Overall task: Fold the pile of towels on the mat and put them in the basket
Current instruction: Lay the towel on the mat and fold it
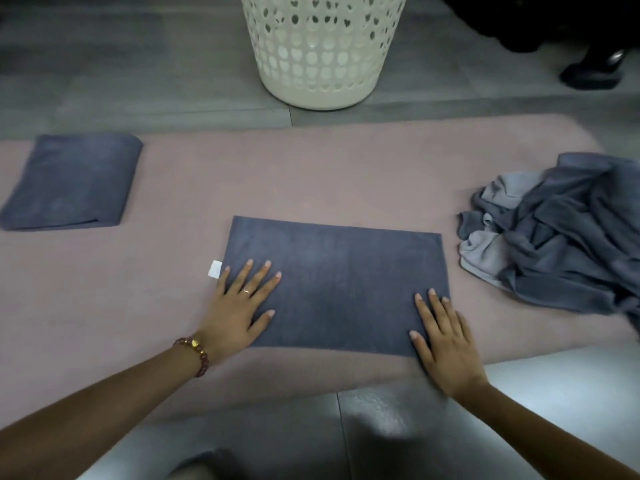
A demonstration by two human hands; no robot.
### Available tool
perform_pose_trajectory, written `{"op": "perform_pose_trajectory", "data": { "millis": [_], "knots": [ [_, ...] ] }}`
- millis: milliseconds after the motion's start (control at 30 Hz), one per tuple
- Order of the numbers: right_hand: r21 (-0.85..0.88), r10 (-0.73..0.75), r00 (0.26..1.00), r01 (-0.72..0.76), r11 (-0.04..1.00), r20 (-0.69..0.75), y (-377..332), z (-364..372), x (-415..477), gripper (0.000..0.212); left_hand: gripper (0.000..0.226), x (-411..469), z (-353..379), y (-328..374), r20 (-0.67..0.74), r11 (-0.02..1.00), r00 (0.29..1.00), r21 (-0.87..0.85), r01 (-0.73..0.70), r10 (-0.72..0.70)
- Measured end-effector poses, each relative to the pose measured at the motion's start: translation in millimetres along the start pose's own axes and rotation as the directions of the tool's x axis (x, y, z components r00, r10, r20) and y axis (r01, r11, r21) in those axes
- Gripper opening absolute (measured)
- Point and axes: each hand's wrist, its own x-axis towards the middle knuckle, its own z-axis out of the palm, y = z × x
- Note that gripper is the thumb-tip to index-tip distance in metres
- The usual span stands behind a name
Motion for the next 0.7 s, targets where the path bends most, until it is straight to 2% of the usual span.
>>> {"op": "perform_pose_trajectory", "data": {
  "millis": [67,167,200,267,367,467,533,600,633,700],
  "knots": [
    [-0.022,0.022,0.999,-0.022,1.000,0.026,7,-4,-5,0.080,0.061,-8,4,-2,0.001,0.999,0.999,-0.010,0.045,-0.045],
    [0.004,0.180,0.983,-0.181,0.984,0.029,-5,-14,-9,0.076,0.062,-6,1,-2,0.014,0.998,0.998,0.005,0.064,-0.064],
    [0.040,0.230,0.973,-0.230,0.972,0.013,-12,-17,-9,0.071,0.063,-6,0,0,0.024,0.998,0.998,0.007,0.062,-0.062],
    [0.216,0.325,0.946,-0.316,0.924,-0.003,-23,-24,-9,0.070,0.063,-7,-3,1,0.037,0.998,0.998,0.002,0.060,-0.060],
    [0.559,0.461,0.885,-0.412,0.719,0.060,-26,-33,-1,0.073,0.065,-8,-5,3,0.044,0.997,0.996,-0.005,0.080,-0.079],
    [0.743,0.582,0.787,-0.513,0.431,0.205,-23,-42,11,0.057,0.066,-8,-5,5,0.046,0.998,0.997,0.002,0.069,-0.069],
    [0.857,0.592,0.782,-0.428,0.286,0.193,-28,-48,15,0.047,0.065,-7,-4,3,0.060,0.998,0.996,-0.023,0.063,-0.061],
    [0.922,0.564,0.819,-0.292,0.254,0.104,-44,-62,18,0.048,0.069,-3,-5,-1,0.061,0.991,0.996,-0.116,0.072,-0.065],
    [0.933,0.523,0.851,-0.221,0.284,0.043,-57,-72,20,0.050,0.073,0,-8,-3,0.073,0.975,0.994,-0.199,0.097,-0.084],
    [0.897,0.395,0.914,-0.098,0.431,-0.090,-88,-92,24,0.055,0.068,10,-16,-7,0.161,0.893,0.977,-0.406,0.195,-0.140]
  ]
}}
